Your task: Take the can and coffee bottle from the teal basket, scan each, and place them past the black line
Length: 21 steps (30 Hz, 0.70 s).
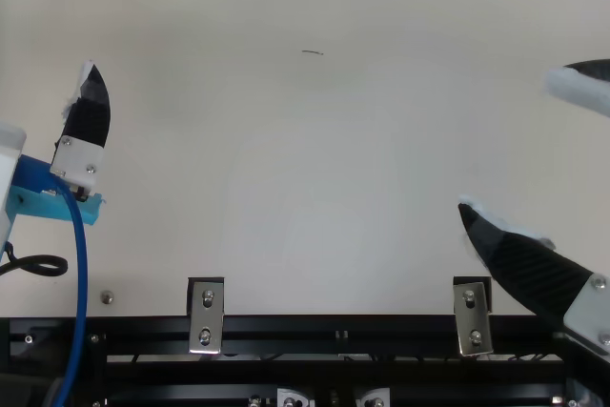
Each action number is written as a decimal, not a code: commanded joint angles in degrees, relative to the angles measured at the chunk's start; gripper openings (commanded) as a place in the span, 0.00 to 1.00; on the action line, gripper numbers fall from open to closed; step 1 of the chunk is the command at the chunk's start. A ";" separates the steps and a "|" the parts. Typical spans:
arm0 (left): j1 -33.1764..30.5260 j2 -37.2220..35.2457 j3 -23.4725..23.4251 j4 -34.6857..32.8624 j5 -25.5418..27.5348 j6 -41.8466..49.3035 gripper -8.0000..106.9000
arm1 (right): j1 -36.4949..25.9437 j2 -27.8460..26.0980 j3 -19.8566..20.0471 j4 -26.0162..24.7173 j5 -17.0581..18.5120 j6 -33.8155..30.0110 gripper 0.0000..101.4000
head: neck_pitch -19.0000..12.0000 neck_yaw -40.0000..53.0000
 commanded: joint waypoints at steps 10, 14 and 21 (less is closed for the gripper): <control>0.00 0.00 0.00 0.00 0.00 0.00 0.85 | 0.00 0.00 0.00 0.00 0.00 0.00 1.00 | -8.68 27.68; 0.00 0.00 0.00 0.00 0.00 0.00 0.85 | 0.00 0.00 0.00 0.00 0.00 0.00 1.00 | -11.22 37.07; 0.00 0.00 0.00 0.00 0.00 0.00 0.85 | 0.00 0.00 0.00 0.00 0.00 0.00 1.00 | -12.61 50.32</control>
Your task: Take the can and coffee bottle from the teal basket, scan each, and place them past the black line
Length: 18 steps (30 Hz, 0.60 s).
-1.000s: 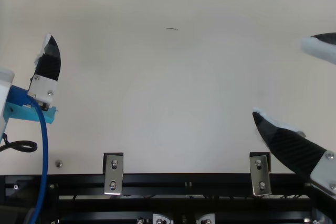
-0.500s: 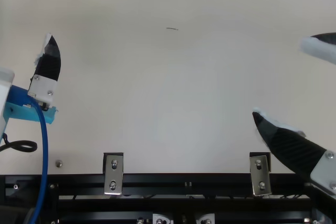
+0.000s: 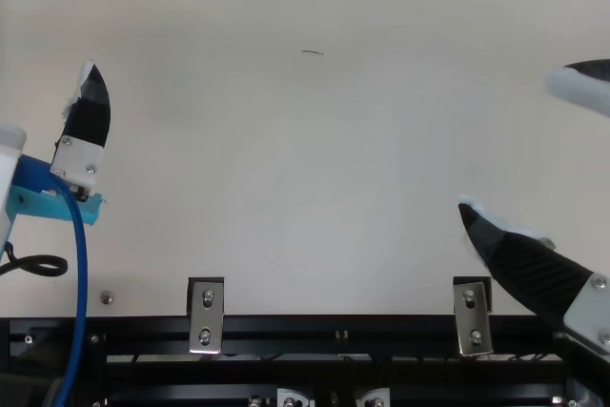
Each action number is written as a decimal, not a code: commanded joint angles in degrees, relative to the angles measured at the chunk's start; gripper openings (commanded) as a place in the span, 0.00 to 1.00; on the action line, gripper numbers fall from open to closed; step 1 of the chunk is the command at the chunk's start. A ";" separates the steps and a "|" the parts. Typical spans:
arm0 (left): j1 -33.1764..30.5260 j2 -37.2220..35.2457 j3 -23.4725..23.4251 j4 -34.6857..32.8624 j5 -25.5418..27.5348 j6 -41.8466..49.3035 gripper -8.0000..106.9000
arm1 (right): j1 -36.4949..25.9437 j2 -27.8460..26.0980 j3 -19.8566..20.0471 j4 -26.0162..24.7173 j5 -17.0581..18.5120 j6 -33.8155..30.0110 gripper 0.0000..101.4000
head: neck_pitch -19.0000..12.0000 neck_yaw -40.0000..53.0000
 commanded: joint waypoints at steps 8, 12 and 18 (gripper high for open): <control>0.00 0.00 0.00 0.00 0.00 0.00 0.85 | 0.00 0.00 0.00 0.00 0.00 0.00 1.00 | -2.06 11.55; 0.00 0.00 0.00 0.00 0.00 0.00 0.85 | 0.00 0.00 0.00 0.00 0.00 0.00 1.00 | -2.06 11.55; 0.00 0.00 0.00 0.00 0.00 0.00 0.85 | 0.00 0.00 0.00 0.00 0.00 0.00 1.00 | -2.06 11.55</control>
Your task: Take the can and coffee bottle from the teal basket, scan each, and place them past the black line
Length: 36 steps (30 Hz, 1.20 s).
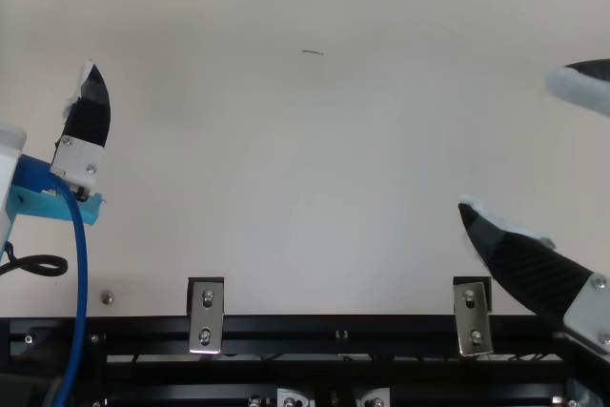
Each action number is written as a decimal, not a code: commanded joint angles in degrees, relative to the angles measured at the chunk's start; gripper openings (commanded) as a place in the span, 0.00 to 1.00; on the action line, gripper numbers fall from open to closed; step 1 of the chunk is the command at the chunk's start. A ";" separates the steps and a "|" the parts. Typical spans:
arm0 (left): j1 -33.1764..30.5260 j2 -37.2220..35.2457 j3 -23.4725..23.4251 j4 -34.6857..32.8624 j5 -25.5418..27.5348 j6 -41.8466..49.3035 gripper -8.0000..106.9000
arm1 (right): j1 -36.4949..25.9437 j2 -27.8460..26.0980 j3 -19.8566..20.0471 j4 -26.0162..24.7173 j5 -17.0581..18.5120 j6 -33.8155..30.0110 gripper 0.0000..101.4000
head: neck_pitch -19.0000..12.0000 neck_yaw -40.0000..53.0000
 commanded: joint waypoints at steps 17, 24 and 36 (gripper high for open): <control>18.33 23.92 -27.80 14.16 13.71 -25.22 0.85 | 0.00 0.00 0.00 0.00 -0.06 0.00 1.00 | -1.48 0.70; 20.28 34.57 -45.75 30.23 25.75 -43.39 0.85 | 0.00 0.00 0.00 0.00 -0.06 0.00 1.00 | -1.48 0.70; 16.99 53.74 -73.15 39.49 47.89 -54.60 0.85 | 0.00 0.00 0.00 0.00 -0.06 0.00 1.00 | -1.48 0.70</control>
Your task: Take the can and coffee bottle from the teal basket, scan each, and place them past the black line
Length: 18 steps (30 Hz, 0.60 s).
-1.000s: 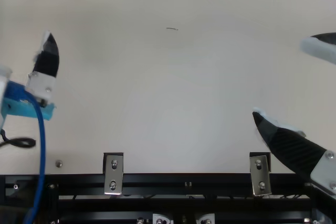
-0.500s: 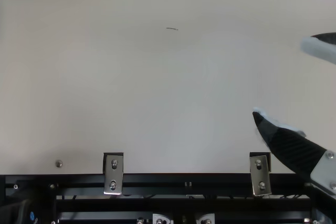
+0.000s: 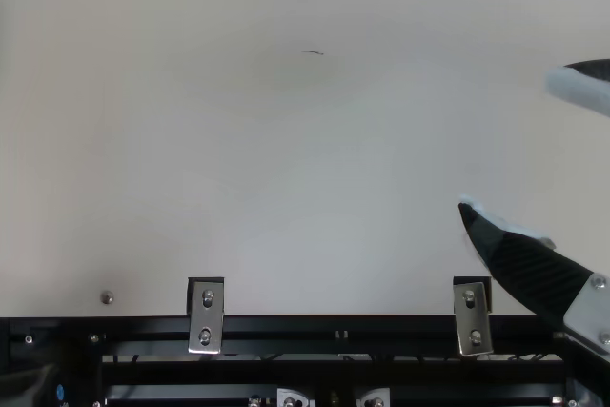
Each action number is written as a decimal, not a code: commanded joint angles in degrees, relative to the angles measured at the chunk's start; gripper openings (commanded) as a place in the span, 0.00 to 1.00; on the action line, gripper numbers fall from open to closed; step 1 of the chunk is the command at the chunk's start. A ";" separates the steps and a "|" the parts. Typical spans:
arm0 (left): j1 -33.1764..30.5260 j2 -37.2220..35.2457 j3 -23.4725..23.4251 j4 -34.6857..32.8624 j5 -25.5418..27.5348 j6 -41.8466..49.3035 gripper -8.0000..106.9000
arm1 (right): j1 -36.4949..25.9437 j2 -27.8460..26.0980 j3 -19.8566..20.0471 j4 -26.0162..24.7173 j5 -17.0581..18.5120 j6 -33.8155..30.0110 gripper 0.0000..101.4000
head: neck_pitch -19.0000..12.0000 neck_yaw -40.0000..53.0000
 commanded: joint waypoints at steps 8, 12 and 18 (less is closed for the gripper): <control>5.29 12.44 -20.24 -5.62 15.82 6.76 0.85 | 0.00 0.00 0.00 0.00 0.00 0.00 1.00 | -1.48 0.70; 7.94 15.47 -24.44 -7.32 18.97 9.59 0.85 | 0.00 0.00 0.00 0.00 0.00 0.00 1.00 | -1.48 0.70; 11.62 19.24 -27.92 -8.88 21.58 13.74 0.85 | 0.00 0.00 0.00 0.00 0.00 0.00 1.00 | -1.48 0.70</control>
